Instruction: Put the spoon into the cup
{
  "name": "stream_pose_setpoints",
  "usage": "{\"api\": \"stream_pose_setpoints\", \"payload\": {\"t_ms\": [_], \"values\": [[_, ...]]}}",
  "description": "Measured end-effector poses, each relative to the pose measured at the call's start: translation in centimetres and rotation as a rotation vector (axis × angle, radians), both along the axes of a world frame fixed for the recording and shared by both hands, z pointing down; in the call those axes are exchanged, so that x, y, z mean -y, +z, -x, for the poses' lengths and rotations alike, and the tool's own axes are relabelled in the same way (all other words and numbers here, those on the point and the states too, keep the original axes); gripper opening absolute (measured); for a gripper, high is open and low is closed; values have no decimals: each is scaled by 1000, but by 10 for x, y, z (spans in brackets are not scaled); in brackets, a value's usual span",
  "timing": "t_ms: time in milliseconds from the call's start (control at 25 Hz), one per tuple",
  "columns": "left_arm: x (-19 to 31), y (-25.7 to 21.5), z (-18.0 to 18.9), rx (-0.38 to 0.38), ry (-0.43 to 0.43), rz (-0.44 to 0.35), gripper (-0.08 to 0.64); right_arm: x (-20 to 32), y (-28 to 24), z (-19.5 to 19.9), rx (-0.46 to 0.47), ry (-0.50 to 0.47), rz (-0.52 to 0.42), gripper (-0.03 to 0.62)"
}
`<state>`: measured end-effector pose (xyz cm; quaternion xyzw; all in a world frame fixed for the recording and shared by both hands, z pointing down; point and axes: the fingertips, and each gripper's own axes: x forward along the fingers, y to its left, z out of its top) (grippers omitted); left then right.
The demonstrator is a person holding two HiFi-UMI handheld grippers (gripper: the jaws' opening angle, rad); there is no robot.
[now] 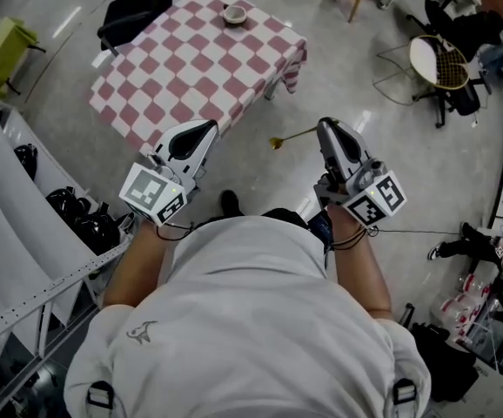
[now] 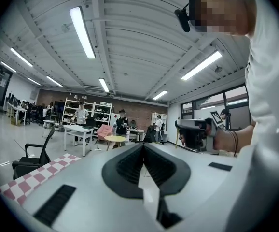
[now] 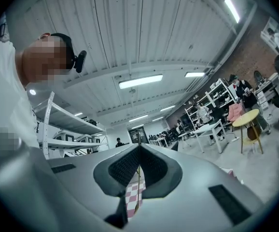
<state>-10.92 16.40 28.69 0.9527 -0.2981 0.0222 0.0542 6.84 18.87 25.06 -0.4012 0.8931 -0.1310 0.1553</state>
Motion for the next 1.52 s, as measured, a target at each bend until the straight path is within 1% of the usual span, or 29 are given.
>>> {"api": "stream_pose_setpoints", "payload": {"t_ms": [280,400,600,720,840,960,1080,1240,1320,1400,1520], "values": [[34,8,2,0,-3,24,14,31,13,6,11,-3,30,32],[46,14,1,4,-20,40,14,48,17,3,27,-13,38,32],[62,15,-14,16,-32,44,14,74,14,-11,38,-41,29,32],[79,14,-25,14,-50,46,14,94,13,-25,64,-56,34,32],[97,13,-43,19,-64,42,14,115,13,-44,63,-67,32,32],[118,13,-68,22,-73,40,14,136,14,-70,67,-73,29,32],[137,12,-95,27,-86,21,14,154,15,-98,70,-84,23,32],[156,17,-125,32,-109,28,14,174,15,-129,77,-110,25,32],[164,17,-134,44,-128,21,14,184,10,-138,94,-128,25,32],[174,17,-135,44,-161,21,14,195,5,-143,90,-149,12,32],[188,22,-135,29,-196,54,14,214,-1,-150,97,-164,-1,32]]}}
